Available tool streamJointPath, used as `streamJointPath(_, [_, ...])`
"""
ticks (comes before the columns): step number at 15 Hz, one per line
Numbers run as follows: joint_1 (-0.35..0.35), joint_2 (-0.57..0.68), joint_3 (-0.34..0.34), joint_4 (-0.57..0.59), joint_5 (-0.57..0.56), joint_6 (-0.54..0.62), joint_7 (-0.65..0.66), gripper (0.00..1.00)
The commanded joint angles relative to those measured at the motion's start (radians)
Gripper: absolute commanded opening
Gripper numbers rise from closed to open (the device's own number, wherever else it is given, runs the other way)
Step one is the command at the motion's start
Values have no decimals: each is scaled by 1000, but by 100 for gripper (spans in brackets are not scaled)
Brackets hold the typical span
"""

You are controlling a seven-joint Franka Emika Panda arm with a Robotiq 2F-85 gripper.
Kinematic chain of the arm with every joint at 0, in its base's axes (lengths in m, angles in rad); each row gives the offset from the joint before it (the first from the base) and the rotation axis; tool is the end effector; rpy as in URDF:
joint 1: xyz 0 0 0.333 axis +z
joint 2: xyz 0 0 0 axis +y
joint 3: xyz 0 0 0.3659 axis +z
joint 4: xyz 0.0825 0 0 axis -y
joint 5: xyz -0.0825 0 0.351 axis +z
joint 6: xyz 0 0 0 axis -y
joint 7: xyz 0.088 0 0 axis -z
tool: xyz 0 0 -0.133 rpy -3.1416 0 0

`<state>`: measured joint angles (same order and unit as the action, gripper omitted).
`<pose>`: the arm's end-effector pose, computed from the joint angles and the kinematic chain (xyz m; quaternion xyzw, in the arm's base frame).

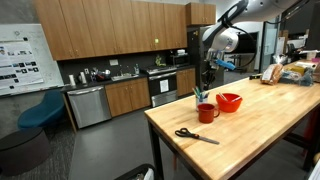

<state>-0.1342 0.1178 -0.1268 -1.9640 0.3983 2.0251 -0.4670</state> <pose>0.5446 -0.1106 0.4548 -0.9854 -0.0099 -0.0348 0.1665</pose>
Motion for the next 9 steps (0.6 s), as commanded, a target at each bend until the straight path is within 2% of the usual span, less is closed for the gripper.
streamJointPath(1, [-12, -62, 9, -20, -12, -22, 0, 3])
streamJointPath(9, [-20, -181, -26, -33, -43, 9, 2, 3])
